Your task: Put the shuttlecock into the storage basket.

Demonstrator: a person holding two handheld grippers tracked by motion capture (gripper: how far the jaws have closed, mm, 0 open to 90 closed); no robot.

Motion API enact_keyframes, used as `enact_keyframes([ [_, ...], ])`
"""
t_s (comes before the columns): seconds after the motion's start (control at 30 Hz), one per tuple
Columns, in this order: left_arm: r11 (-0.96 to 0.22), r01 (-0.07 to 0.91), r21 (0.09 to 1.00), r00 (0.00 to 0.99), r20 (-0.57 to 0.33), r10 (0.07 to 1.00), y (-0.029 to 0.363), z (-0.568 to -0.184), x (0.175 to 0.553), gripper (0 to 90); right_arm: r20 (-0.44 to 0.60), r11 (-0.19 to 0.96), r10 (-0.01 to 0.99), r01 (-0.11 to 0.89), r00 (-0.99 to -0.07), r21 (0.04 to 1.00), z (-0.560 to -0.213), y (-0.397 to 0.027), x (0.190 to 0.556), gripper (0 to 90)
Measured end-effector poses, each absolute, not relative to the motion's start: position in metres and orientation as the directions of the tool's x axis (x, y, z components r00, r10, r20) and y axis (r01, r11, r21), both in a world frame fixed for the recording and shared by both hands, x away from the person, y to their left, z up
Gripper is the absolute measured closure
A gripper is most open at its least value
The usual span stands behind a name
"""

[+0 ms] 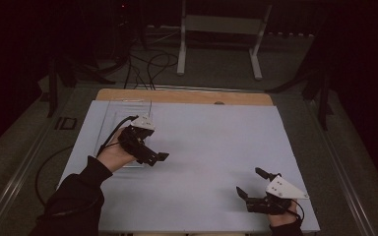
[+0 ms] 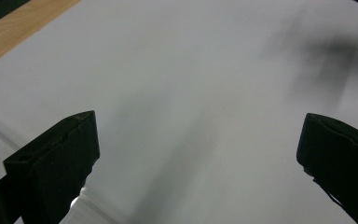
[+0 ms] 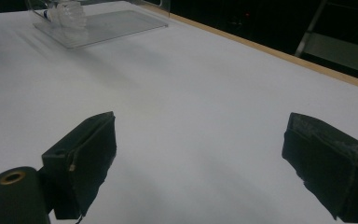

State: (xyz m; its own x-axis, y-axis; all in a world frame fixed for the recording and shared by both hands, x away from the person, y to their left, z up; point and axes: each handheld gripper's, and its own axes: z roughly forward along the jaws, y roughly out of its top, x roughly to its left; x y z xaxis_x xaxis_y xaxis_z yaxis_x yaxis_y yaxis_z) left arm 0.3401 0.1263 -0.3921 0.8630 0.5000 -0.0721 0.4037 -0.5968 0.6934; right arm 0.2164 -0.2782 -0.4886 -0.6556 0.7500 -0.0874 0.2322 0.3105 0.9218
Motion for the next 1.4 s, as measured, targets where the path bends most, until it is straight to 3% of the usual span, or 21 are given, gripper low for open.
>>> enact_keyframes([
  [0.47,-0.601,0.351,0.718,0.918,-0.139,0.37,0.112,-0.403,0.333,0.0,-0.087,0.31,0.749,0.231,-0.657,0.922,-0.488,-0.278,0.216,9.7],
  [0.9,-0.608,0.285,0.741,0.949,-0.131,0.286,0.091,-0.416,0.313,0.0,-0.084,0.309,0.748,0.233,-0.659,0.922,-0.489,-0.279,0.217,9.7],
  [1.4,-0.622,0.275,0.733,0.95,-0.11,0.291,0.093,-0.446,0.299,0.0,-0.077,0.306,0.746,0.238,-0.662,0.922,-0.489,-0.279,0.217,9.7],
])
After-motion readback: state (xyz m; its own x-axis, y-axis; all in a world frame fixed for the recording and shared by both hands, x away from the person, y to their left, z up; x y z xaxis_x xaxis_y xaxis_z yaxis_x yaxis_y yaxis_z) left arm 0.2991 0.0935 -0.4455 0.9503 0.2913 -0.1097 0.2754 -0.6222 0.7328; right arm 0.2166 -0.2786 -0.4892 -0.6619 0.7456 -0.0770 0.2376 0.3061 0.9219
